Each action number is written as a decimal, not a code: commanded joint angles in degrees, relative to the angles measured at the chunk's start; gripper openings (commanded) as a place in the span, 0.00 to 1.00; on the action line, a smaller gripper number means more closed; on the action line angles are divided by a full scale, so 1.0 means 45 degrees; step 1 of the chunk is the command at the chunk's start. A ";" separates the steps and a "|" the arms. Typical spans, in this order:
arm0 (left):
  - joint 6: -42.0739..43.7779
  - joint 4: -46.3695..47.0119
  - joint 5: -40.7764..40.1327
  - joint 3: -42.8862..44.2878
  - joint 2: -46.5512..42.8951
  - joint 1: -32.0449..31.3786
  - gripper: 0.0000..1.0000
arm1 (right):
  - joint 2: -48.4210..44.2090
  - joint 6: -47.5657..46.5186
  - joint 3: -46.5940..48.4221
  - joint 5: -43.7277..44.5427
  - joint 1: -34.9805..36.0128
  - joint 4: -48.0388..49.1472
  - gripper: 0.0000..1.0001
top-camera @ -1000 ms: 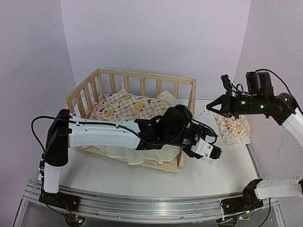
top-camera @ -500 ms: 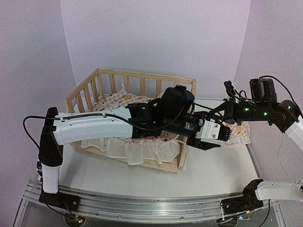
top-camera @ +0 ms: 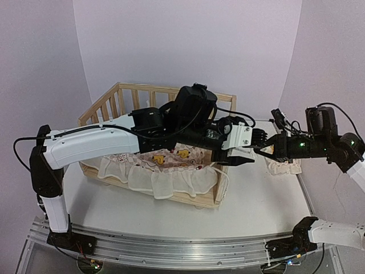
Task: Set up the pet bed
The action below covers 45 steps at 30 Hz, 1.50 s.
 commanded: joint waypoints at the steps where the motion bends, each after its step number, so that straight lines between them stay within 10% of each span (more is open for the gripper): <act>1: 0.0394 -0.0810 0.0329 -0.1562 -0.1105 -0.0080 0.66 | 0.0274 -0.0041 -0.1084 -0.0137 0.0025 -0.0057 0.00; 13: 0.0659 0.2000 -0.2698 -0.3020 -0.0704 -0.0084 0.67 | -0.0092 0.0858 -0.2196 -0.2947 0.0023 0.0917 0.00; 26: 0.1266 0.1690 -0.1845 -0.2313 0.0368 -0.0082 0.53 | -0.0130 0.0815 -0.1966 -0.3842 0.0023 0.1396 0.00; 40: 0.1178 0.1890 -0.1485 -0.2309 0.0432 -0.0082 0.00 | -0.0122 0.0879 -0.1817 -0.3500 0.0024 0.1482 0.00; 45: 0.0834 0.2211 -0.1543 -0.2554 0.0232 0.0124 0.00 | -0.0482 0.1279 -0.3085 -0.0790 0.0028 0.1358 0.24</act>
